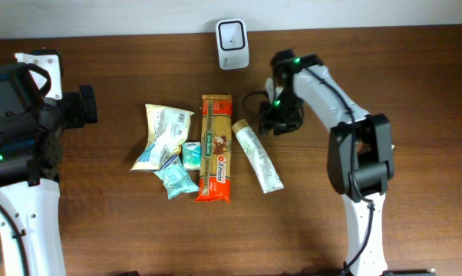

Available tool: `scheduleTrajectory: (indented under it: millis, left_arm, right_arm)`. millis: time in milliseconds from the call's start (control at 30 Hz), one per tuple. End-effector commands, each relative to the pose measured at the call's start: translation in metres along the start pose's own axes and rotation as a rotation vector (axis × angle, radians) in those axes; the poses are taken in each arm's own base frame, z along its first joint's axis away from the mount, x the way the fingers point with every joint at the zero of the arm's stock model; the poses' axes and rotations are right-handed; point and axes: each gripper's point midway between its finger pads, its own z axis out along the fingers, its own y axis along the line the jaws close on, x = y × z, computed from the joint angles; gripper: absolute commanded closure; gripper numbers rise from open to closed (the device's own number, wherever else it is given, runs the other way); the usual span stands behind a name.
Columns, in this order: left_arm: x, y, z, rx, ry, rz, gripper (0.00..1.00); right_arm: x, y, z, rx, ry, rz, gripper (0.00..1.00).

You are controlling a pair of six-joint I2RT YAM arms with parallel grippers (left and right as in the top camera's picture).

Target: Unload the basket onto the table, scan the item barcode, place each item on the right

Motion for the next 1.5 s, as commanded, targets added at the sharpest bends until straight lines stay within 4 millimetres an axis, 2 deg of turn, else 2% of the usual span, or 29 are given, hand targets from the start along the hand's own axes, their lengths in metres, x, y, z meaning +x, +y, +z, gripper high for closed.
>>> scheduleTrajectory:
  millis: [0,67,167,267,300,400,467,500,533,567,700,867,933,967,1000,1033,1100,1167,1233,1300,1467]
  left_arm:
    - [-0.004,0.001,-0.003,0.005,-0.014,0.010,0.01]
    - [-0.004,0.001,-0.003,0.005,-0.014,0.010,0.01]
    - [-0.004,0.001,-0.003,0.005,-0.014,0.010,0.01]
    - [-0.004,0.001,-0.003,0.005,-0.014,0.010,0.01]
    - [-0.004,0.001,-0.003,0.005,-0.014,0.010,0.01]
    - [-0.004,0.001,-0.003,0.005,-0.014,0.010,0.01]
    - [-0.004,0.001,-0.003,0.005,-0.014,0.010,0.01]
    - [-0.004,0.001,-0.003,0.005,-0.014,0.010,0.01]
    - [-0.004,0.001,-0.003,0.005,-0.014,0.010,0.01]
    - [-0.004,0.001,-0.003,0.005,-0.014,0.010,0.01]
    - [-0.004,0.001,-0.003,0.005,-0.014,0.010,0.01]
    - [-0.004,0.001,-0.003,0.005,-0.014,0.010,0.01]
    - [-0.005,0.001,-0.002,0.005,-0.014,0.010,0.01]
    - [-0.004,0.001,-0.003,0.005,-0.014,0.010,0.01]
    - [-0.004,0.001,-0.003,0.005,-0.014,0.010,0.01]
    - [-0.004,0.001,-0.003,0.005,-0.014,0.010,0.01]
    - [-0.004,0.001,-0.003,0.005,-0.014,0.010,0.01]
    - [-0.004,0.001,-0.003,0.005,-0.014,0.010,0.01]
    - [-0.004,0.001,-0.003,0.005,-0.014,0.010,0.01]
    - [-0.004,0.001,-0.003,0.005,-0.014,0.010,0.01]
    - [-0.004,0.001,-0.003,0.005,-0.014,0.010,0.01]
  right_arm:
    - [0.008,0.010,-0.032,-0.210,0.007,-0.123,0.34]
    - [0.016,0.014,-0.023,-0.288,0.029,-0.141,0.34]
    - [0.027,0.026,0.006,-0.347,0.060,-0.159,0.35]
    - [0.034,0.042,0.025,-0.346,0.076,-0.206,0.41]
    - [0.033,0.044,0.031,-0.308,0.074,-0.227,0.46]
    - [0.028,0.034,0.045,-0.137,0.062,-0.169,0.62]
    - [0.028,0.036,0.046,-0.128,0.061,-0.176,0.77]
    - [0.028,0.036,0.045,-0.129,0.060,-0.175,0.88]
    - [0.027,0.038,0.044,-0.132,0.057,-0.177,0.94]
    - [0.026,0.041,0.041,-0.148,0.051,-0.180,0.96]
    - [0.012,0.050,0.016,-0.140,-0.021,-0.207,0.96]
    - [-0.033,0.029,-0.012,0.035,-0.197,-0.190,0.96]
    - [-0.039,0.028,-0.014,0.038,-0.220,-0.193,0.96]
    - [-0.038,0.027,-0.014,0.038,-0.215,-0.191,0.86]
    - [-0.035,0.026,-0.013,0.039,-0.203,-0.186,0.58]
    - [-0.029,0.026,-0.012,0.037,-0.180,-0.179,0.46]
    - [-0.008,0.016,-0.008,0.048,-0.085,-0.153,0.44]
    - [0.008,0.008,-0.003,-0.022,-0.016,-0.126,0.45]
    - [0.014,0.008,0.003,-0.097,0.006,-0.113,0.45]
    - [0.025,0.006,0.019,-0.170,0.040,-0.083,0.48]
    - [0.051,-0.001,0.049,-0.210,0.111,-0.047,0.55]
